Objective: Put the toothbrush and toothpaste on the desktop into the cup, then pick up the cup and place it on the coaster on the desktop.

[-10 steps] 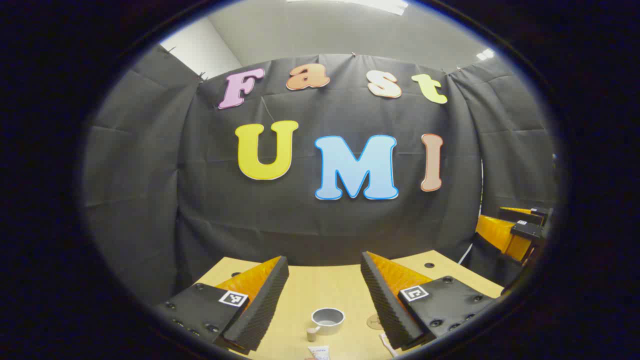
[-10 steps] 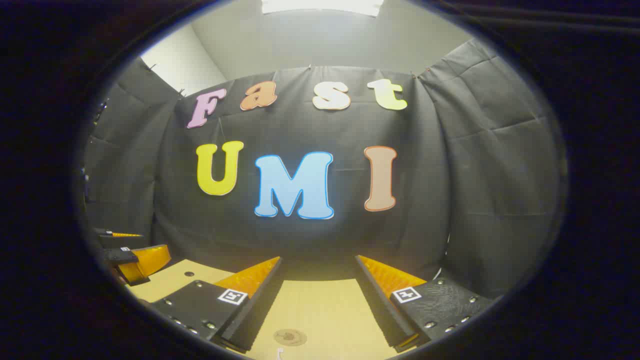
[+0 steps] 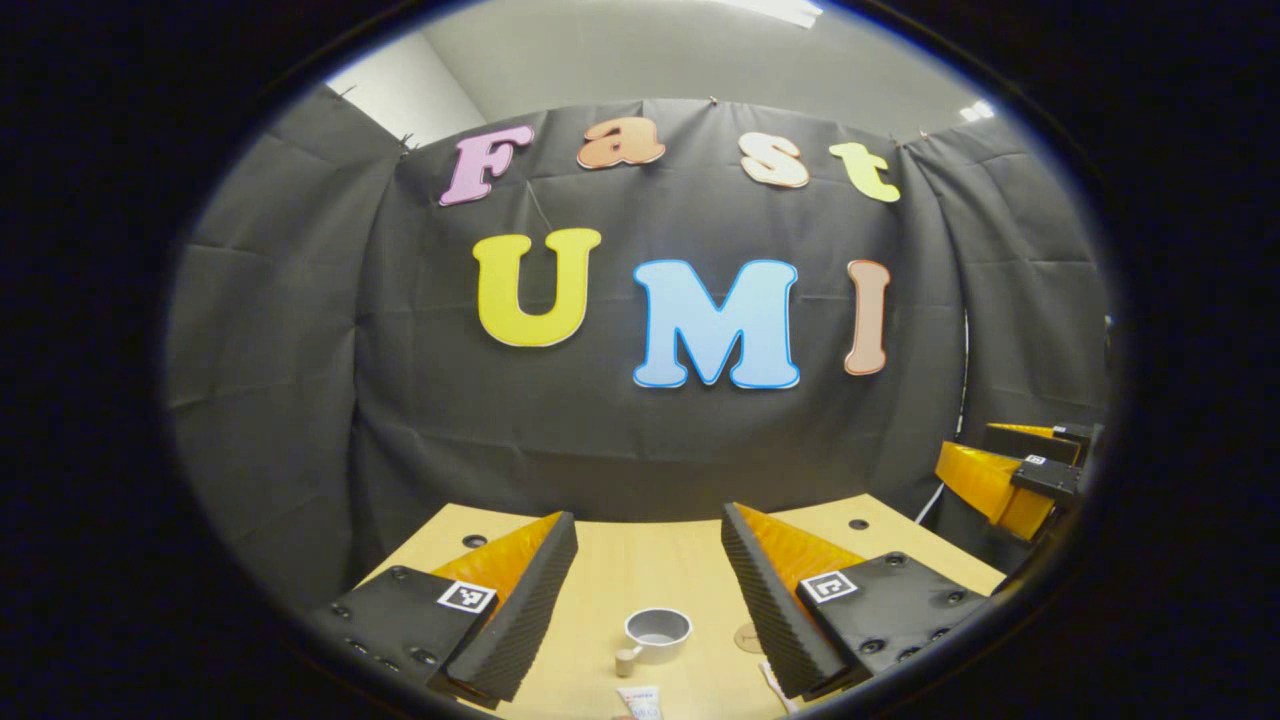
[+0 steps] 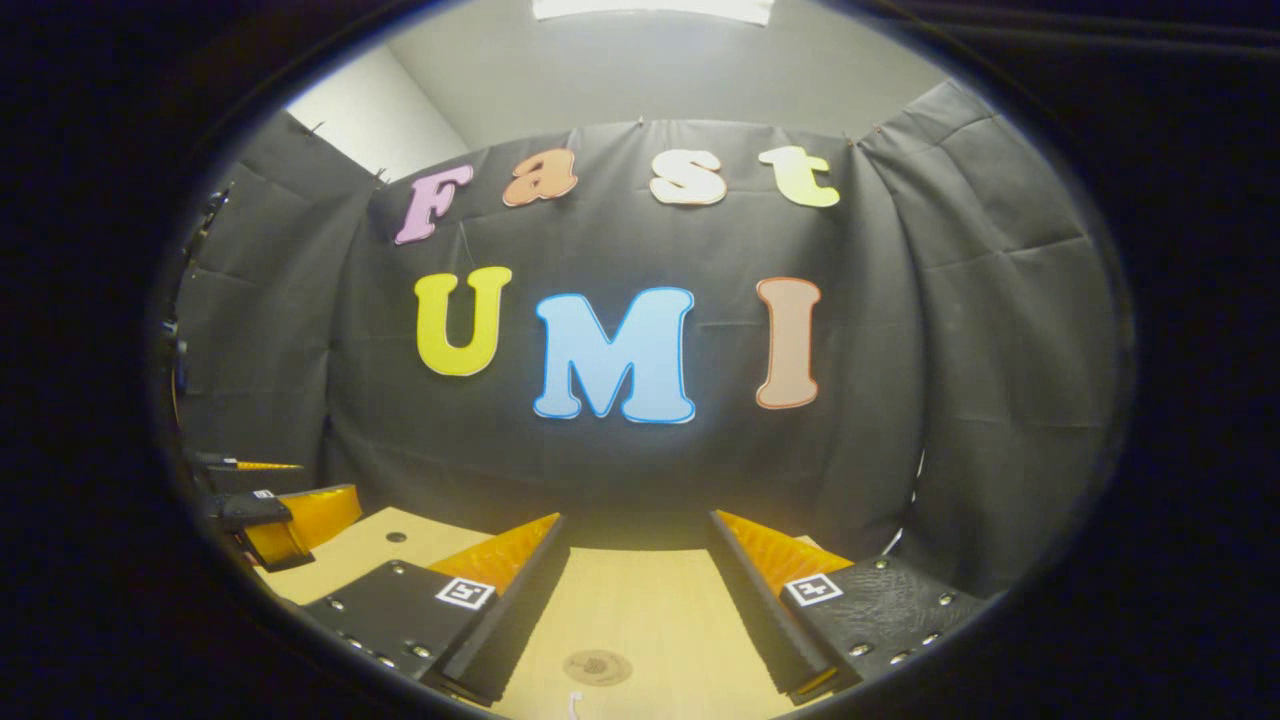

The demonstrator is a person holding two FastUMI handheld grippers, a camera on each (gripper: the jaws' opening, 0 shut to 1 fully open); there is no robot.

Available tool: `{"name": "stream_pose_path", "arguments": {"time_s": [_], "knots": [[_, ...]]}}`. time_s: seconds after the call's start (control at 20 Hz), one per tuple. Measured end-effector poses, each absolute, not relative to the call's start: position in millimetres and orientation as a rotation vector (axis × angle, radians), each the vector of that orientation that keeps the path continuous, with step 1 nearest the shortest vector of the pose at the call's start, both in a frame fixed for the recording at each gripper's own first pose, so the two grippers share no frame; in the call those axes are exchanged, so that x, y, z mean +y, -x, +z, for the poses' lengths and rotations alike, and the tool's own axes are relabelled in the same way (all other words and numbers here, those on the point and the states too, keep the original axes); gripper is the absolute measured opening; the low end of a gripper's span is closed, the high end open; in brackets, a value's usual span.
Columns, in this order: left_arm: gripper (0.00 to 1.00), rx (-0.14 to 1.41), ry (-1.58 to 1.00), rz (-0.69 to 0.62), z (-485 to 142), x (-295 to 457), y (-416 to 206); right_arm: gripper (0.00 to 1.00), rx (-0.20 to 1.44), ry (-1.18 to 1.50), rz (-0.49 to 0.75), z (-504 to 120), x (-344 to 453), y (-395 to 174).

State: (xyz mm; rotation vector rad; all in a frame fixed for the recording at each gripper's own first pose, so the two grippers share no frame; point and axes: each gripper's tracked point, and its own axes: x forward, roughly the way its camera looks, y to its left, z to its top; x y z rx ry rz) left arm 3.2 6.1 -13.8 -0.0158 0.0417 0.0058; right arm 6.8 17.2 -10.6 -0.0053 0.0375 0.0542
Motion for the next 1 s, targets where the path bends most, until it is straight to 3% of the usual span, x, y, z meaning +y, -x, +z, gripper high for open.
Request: {"name": "stream_pose_path", "arguments": {"time_s": [0.4,0.45,0.5,0.65,0.7,0.75,0.8,0.85,0.95,1.0], "knots": [[0.99,0.182,0.084,-0.026,-62,-3,-8,0.9,0.168,-0.01,0.141,-57,41,-9],[0.95,0.206,0.09,-0.027,-73,-4,-8,0.9,0.192,-0.014,0.156,-65,45,-8],[1.0,0.237,0.089,-0.03,-86,-4,-7,0.9,0.223,-0.015,0.17,-77,48,-8],[1.0,0.328,0.07,-0.035,-126,-4,-1,0.9,0.326,-0.017,0.219,-114,60,-1],[0.95,0.359,0.064,-0.037,-140,-4,2,0.9,0.357,-0.018,0.234,-123,64,0],[1.0,0.392,0.059,-0.039,-154,-4,5,0.9,0.394,-0.019,0.251,-136,69,1],[0.95,0.42,0.057,-0.043,-166,-6,7,0.9,0.425,-0.019,0.261,-145,71,2],[1.0,0.453,0.056,-0.047,-179,-5,9,0.9,0.461,-0.018,0.27,-158,73,4],[0.95,0.516,0.059,-0.057,-205,-6,13,0.9,0.534,-0.021,0.292,-179,79,9],[1.0,0.551,0.06,-0.059,-218,-5,15,0.9,0.577,-0.021,0.301,-191,82,13]]}}
